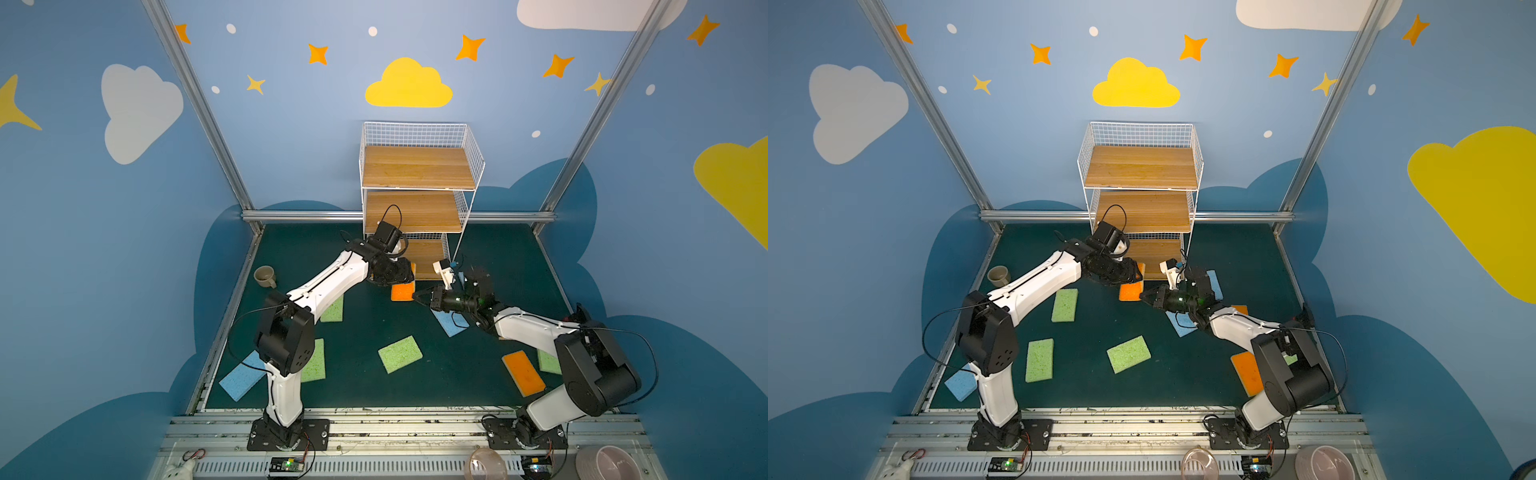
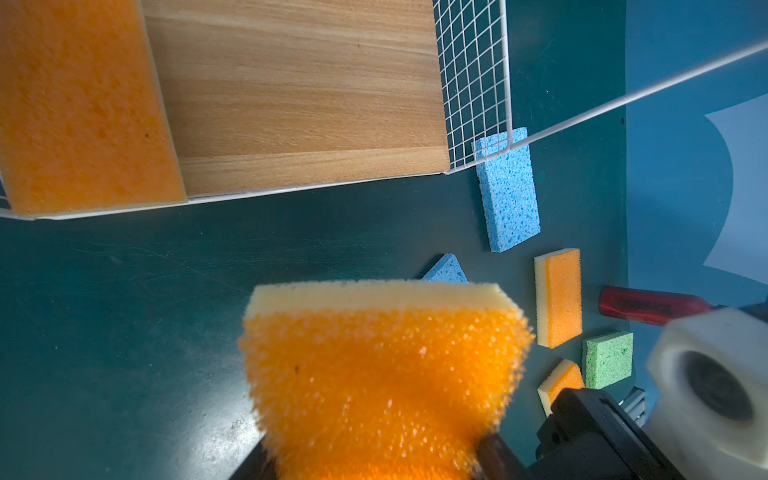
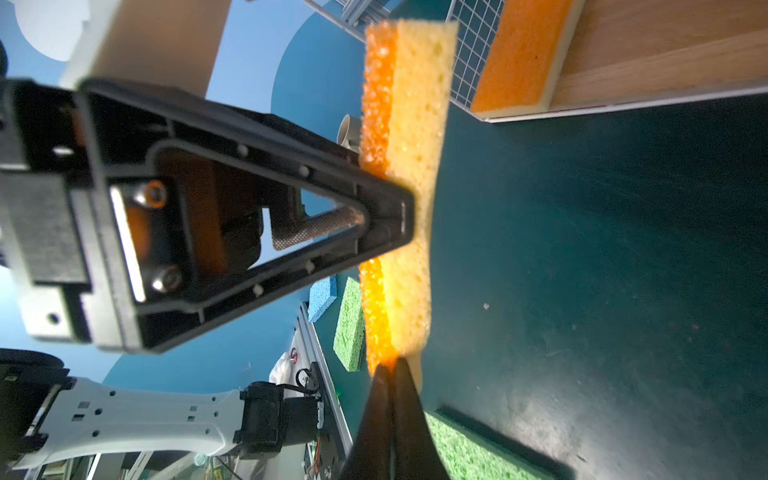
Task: Place and organize the cleaning sponges onto the shelf
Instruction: 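Grasp the orange sponge with the right gripper while the left gripper releases, then set the sponge beside the first on the bottom board while the left gripper withdraws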
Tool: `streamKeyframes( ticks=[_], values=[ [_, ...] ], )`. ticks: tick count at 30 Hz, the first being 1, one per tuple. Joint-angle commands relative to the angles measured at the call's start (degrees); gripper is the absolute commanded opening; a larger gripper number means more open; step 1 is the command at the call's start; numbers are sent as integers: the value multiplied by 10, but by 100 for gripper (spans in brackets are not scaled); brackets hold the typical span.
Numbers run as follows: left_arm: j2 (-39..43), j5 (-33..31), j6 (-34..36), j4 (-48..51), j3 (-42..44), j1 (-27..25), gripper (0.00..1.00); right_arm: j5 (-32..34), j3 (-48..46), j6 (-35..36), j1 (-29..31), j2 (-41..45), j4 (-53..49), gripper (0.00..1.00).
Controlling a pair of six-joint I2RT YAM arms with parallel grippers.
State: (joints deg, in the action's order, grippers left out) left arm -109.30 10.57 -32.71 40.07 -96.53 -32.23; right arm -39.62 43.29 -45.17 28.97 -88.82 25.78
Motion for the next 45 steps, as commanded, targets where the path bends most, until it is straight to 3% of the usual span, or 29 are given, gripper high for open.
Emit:
streamKeyframes(
  ticks=[1,8,15,19,31,39,45],
  values=[
    [10,17,3,-3,10,0,79,10,19,1,1,-7,3,0],
    [41,24,-12,-45,58,18,79,14,18,-4,2,-13,0,0],
    [133,-2,2,-78,146,39,100,23,29,-11,1,-34,0,0],
    [225,-43,8,-111,227,40,100,21,44,-26,0,-63,23,0],
    [450,-100,6,-185,484,39,100,10,201,19,-29,-175,-83,0],
    [501,-100,-3,-222,559,39,100,3,274,32,-37,-243,-120,0],
    [491,-109,-2,-250,584,39,99,12,322,55,-43,-276,-165,0]
  ],
)
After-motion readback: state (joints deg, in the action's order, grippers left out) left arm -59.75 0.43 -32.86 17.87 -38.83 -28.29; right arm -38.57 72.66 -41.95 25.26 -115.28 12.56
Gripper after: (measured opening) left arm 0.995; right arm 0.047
